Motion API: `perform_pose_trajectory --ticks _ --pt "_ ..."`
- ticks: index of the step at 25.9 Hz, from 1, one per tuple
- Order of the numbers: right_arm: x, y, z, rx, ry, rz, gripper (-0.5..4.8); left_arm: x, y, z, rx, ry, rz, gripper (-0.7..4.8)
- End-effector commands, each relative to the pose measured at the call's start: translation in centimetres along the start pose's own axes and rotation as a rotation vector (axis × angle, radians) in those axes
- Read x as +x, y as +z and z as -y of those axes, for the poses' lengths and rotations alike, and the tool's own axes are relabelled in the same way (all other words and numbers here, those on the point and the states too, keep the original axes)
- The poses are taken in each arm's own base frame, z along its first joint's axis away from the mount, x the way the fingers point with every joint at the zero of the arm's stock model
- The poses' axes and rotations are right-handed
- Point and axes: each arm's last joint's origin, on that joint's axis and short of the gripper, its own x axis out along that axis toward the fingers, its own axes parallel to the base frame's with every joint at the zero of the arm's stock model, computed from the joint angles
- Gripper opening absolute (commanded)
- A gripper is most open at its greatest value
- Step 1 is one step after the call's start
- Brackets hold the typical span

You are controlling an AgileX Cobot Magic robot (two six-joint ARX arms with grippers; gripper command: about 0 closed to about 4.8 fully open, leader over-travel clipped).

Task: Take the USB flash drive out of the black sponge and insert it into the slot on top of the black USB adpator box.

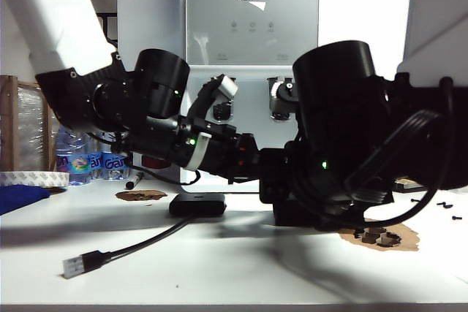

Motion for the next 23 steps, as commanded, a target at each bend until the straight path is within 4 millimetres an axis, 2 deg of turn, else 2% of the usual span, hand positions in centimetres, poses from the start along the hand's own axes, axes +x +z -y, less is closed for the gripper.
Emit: perform_pose_trajectory --ticks 1,4,5,9,15,18,23 --pt "0.1 0.2 -0.1 0.008 0.005 0.004 1.81 0.3 0.2 0.1 0.008 -0.001 0.007 -0.04" --pt "0.1 0.1 -0.1 0.004 -0.001 -0.006 1.77 0.3 0.1 0.1 0.004 -0.001 -0.001 -0.04" --pt "0.1 0.0 -0.1 0.001 -0.007 -0.009 1.59 0.3 0.0 0.1 -0.002 -0.001 -0.01 -0.04" --pt "0.0 -0.1 0.0 -0.011 -0.021 -0.023 -0.03 0.2 -0.4 0.1 -0.026 0.009 -0.046 -0.04" --pt "0.0 0.0 0.0 -0.056 -0.044 -0.008 -0.03 0.2 -0.4 0.0 -0.023 0.033 -0.047 -0.04" --pt "0.0 0.7 -0.1 -0.13 -0.027 0.055 -0.03 0.2 -0.2 -0.1 -0.019 0.027 -0.026 -0.04" --pt "-0.1 1.5 -0.3 -0.13 0.004 0.116 -0.03 0.2 0.3 -0.2 -0.055 0.032 0.019 -0.04"
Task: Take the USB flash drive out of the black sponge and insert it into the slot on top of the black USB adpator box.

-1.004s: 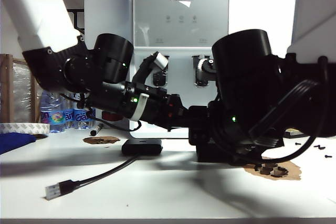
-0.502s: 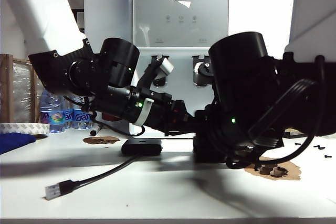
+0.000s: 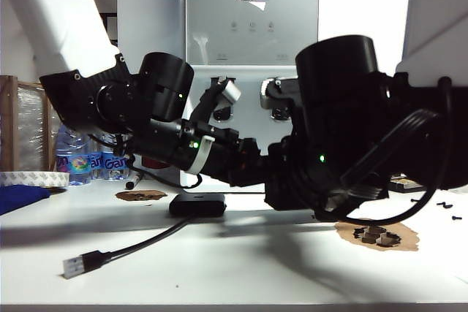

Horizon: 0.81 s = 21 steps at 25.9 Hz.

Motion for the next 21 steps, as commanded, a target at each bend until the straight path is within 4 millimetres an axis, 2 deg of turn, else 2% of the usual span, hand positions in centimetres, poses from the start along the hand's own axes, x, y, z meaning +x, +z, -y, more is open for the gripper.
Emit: perform_pose_trajectory --ticks 1,9,14,18,21 --pt "-0.1 0.8 0.0 0.018 0.014 0.055 -0.03 -0.1 0.6 -0.2 -0.017 0.005 0.043 -0.04" --pt "-0.6 1.0 0.2 -0.052 0.046 0.078 -0.03 0.0 0.4 0.0 -0.025 -0.033 0.033 -0.04" --pt "-1.4 0.1 0.9 -0.226 0.064 0.01 -0.03 0.6 -0.6 0.9 -0.017 -0.05 -0.05 -0.04" --pt "-2.6 0.7 3.0 -0.153 0.056 0.028 -0.03 0.6 0.2 0.6 -0.031 0.0 0.022 -0.04" --pt "-3.4 2.3 4.4 0.021 0.032 0.1 -0.03 0.6 0.4 0.5 0.038 0.03 0.038 -0.04"
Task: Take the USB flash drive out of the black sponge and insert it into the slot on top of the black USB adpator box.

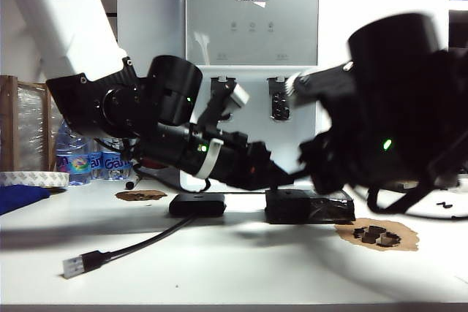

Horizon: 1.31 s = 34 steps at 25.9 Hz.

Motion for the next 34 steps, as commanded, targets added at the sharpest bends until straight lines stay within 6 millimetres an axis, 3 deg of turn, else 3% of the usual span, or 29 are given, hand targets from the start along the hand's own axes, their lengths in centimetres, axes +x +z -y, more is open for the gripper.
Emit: perform_pose_trajectory --ticks 1,5,9,12,15,18,22,28,34 --pt "-0.9 3.0 2.2 0.246 -0.043 0.151 -0.03 -0.1 0.3 -0.4 0.068 0.115 -0.002 -0.04" --pt "-1.6 5.3 3.0 0.289 0.012 0.25 -0.03 -0.5 0.4 -1.2 0.057 0.248 -0.024 -0.04" --pt "-2.4 7.1 3.5 0.364 0.102 0.336 -0.03 -1.3 1.8 -2.0 0.088 0.344 0.05 -0.04" --pt "-3.0 8.3 3.6 0.396 0.252 0.402 -0.03 -2.1 3.7 -2.3 0.112 0.438 0.116 -0.04" --pt "-3.7 9.5 3.8 0.367 0.463 0.481 -0.03 -2.8 4.5 -2.0 0.085 0.436 0.054 -0.04" --pt "-3.7 9.8 4.2 0.374 0.688 0.486 -0.03 -2.7 3.5 -1.4 0.032 0.404 -0.081 -0.04" --pt "-2.3 9.2 6.4 0.395 0.957 0.364 -0.03 -2.3 1.7 -0.4 -0.025 0.365 -0.237 -0.04" --pt "-1.7 10.1 8.0 0.397 1.005 0.36 -0.03 -1.5 0.6 0.2 -0.03 0.317 -0.251 -0.04" --pt "-4.2 14.5 9.7 0.399 1.043 0.524 -0.03 0.6 -1.0 2.1 -0.006 0.262 -0.264 -0.04"
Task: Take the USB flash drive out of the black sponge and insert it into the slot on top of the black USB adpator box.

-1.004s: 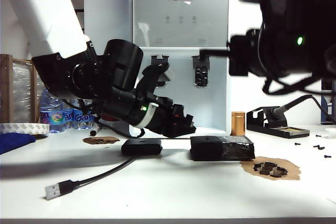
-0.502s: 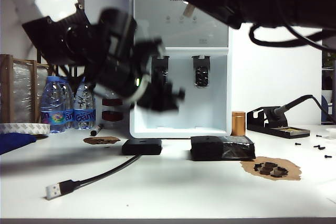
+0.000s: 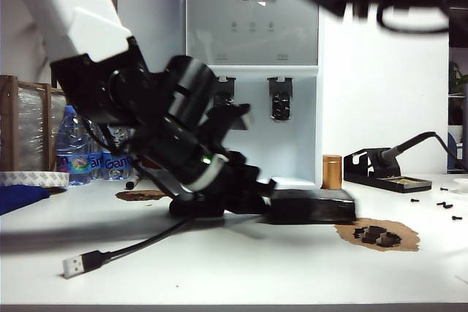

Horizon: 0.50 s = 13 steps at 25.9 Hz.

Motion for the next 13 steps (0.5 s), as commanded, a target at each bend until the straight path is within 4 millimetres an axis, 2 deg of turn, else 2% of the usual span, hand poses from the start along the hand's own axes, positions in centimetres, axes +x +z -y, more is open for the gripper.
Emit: perform_pose_trajectory --ticks 1,3,6,13 --pt "-0.1 3.2 -1.3 -0.043 0.049 0.091 -0.03 0.4 0.2 1.1 0.019 -0.025 0.007 -0.04" --pt "-0.4 5.1 -2.2 -0.091 0.069 0.138 -0.03 0.5 0.5 1.9 0.029 -0.04 0.034 -0.04" --pt "-0.6 6.8 -3.0 -0.113 0.087 0.148 -0.03 0.7 1.4 3.1 -0.006 -0.066 0.097 -0.04" --pt "-1.0 8.2 -4.0 -0.107 0.11 0.126 -0.03 0.9 2.9 7.1 0.017 -0.157 0.199 -0.04"
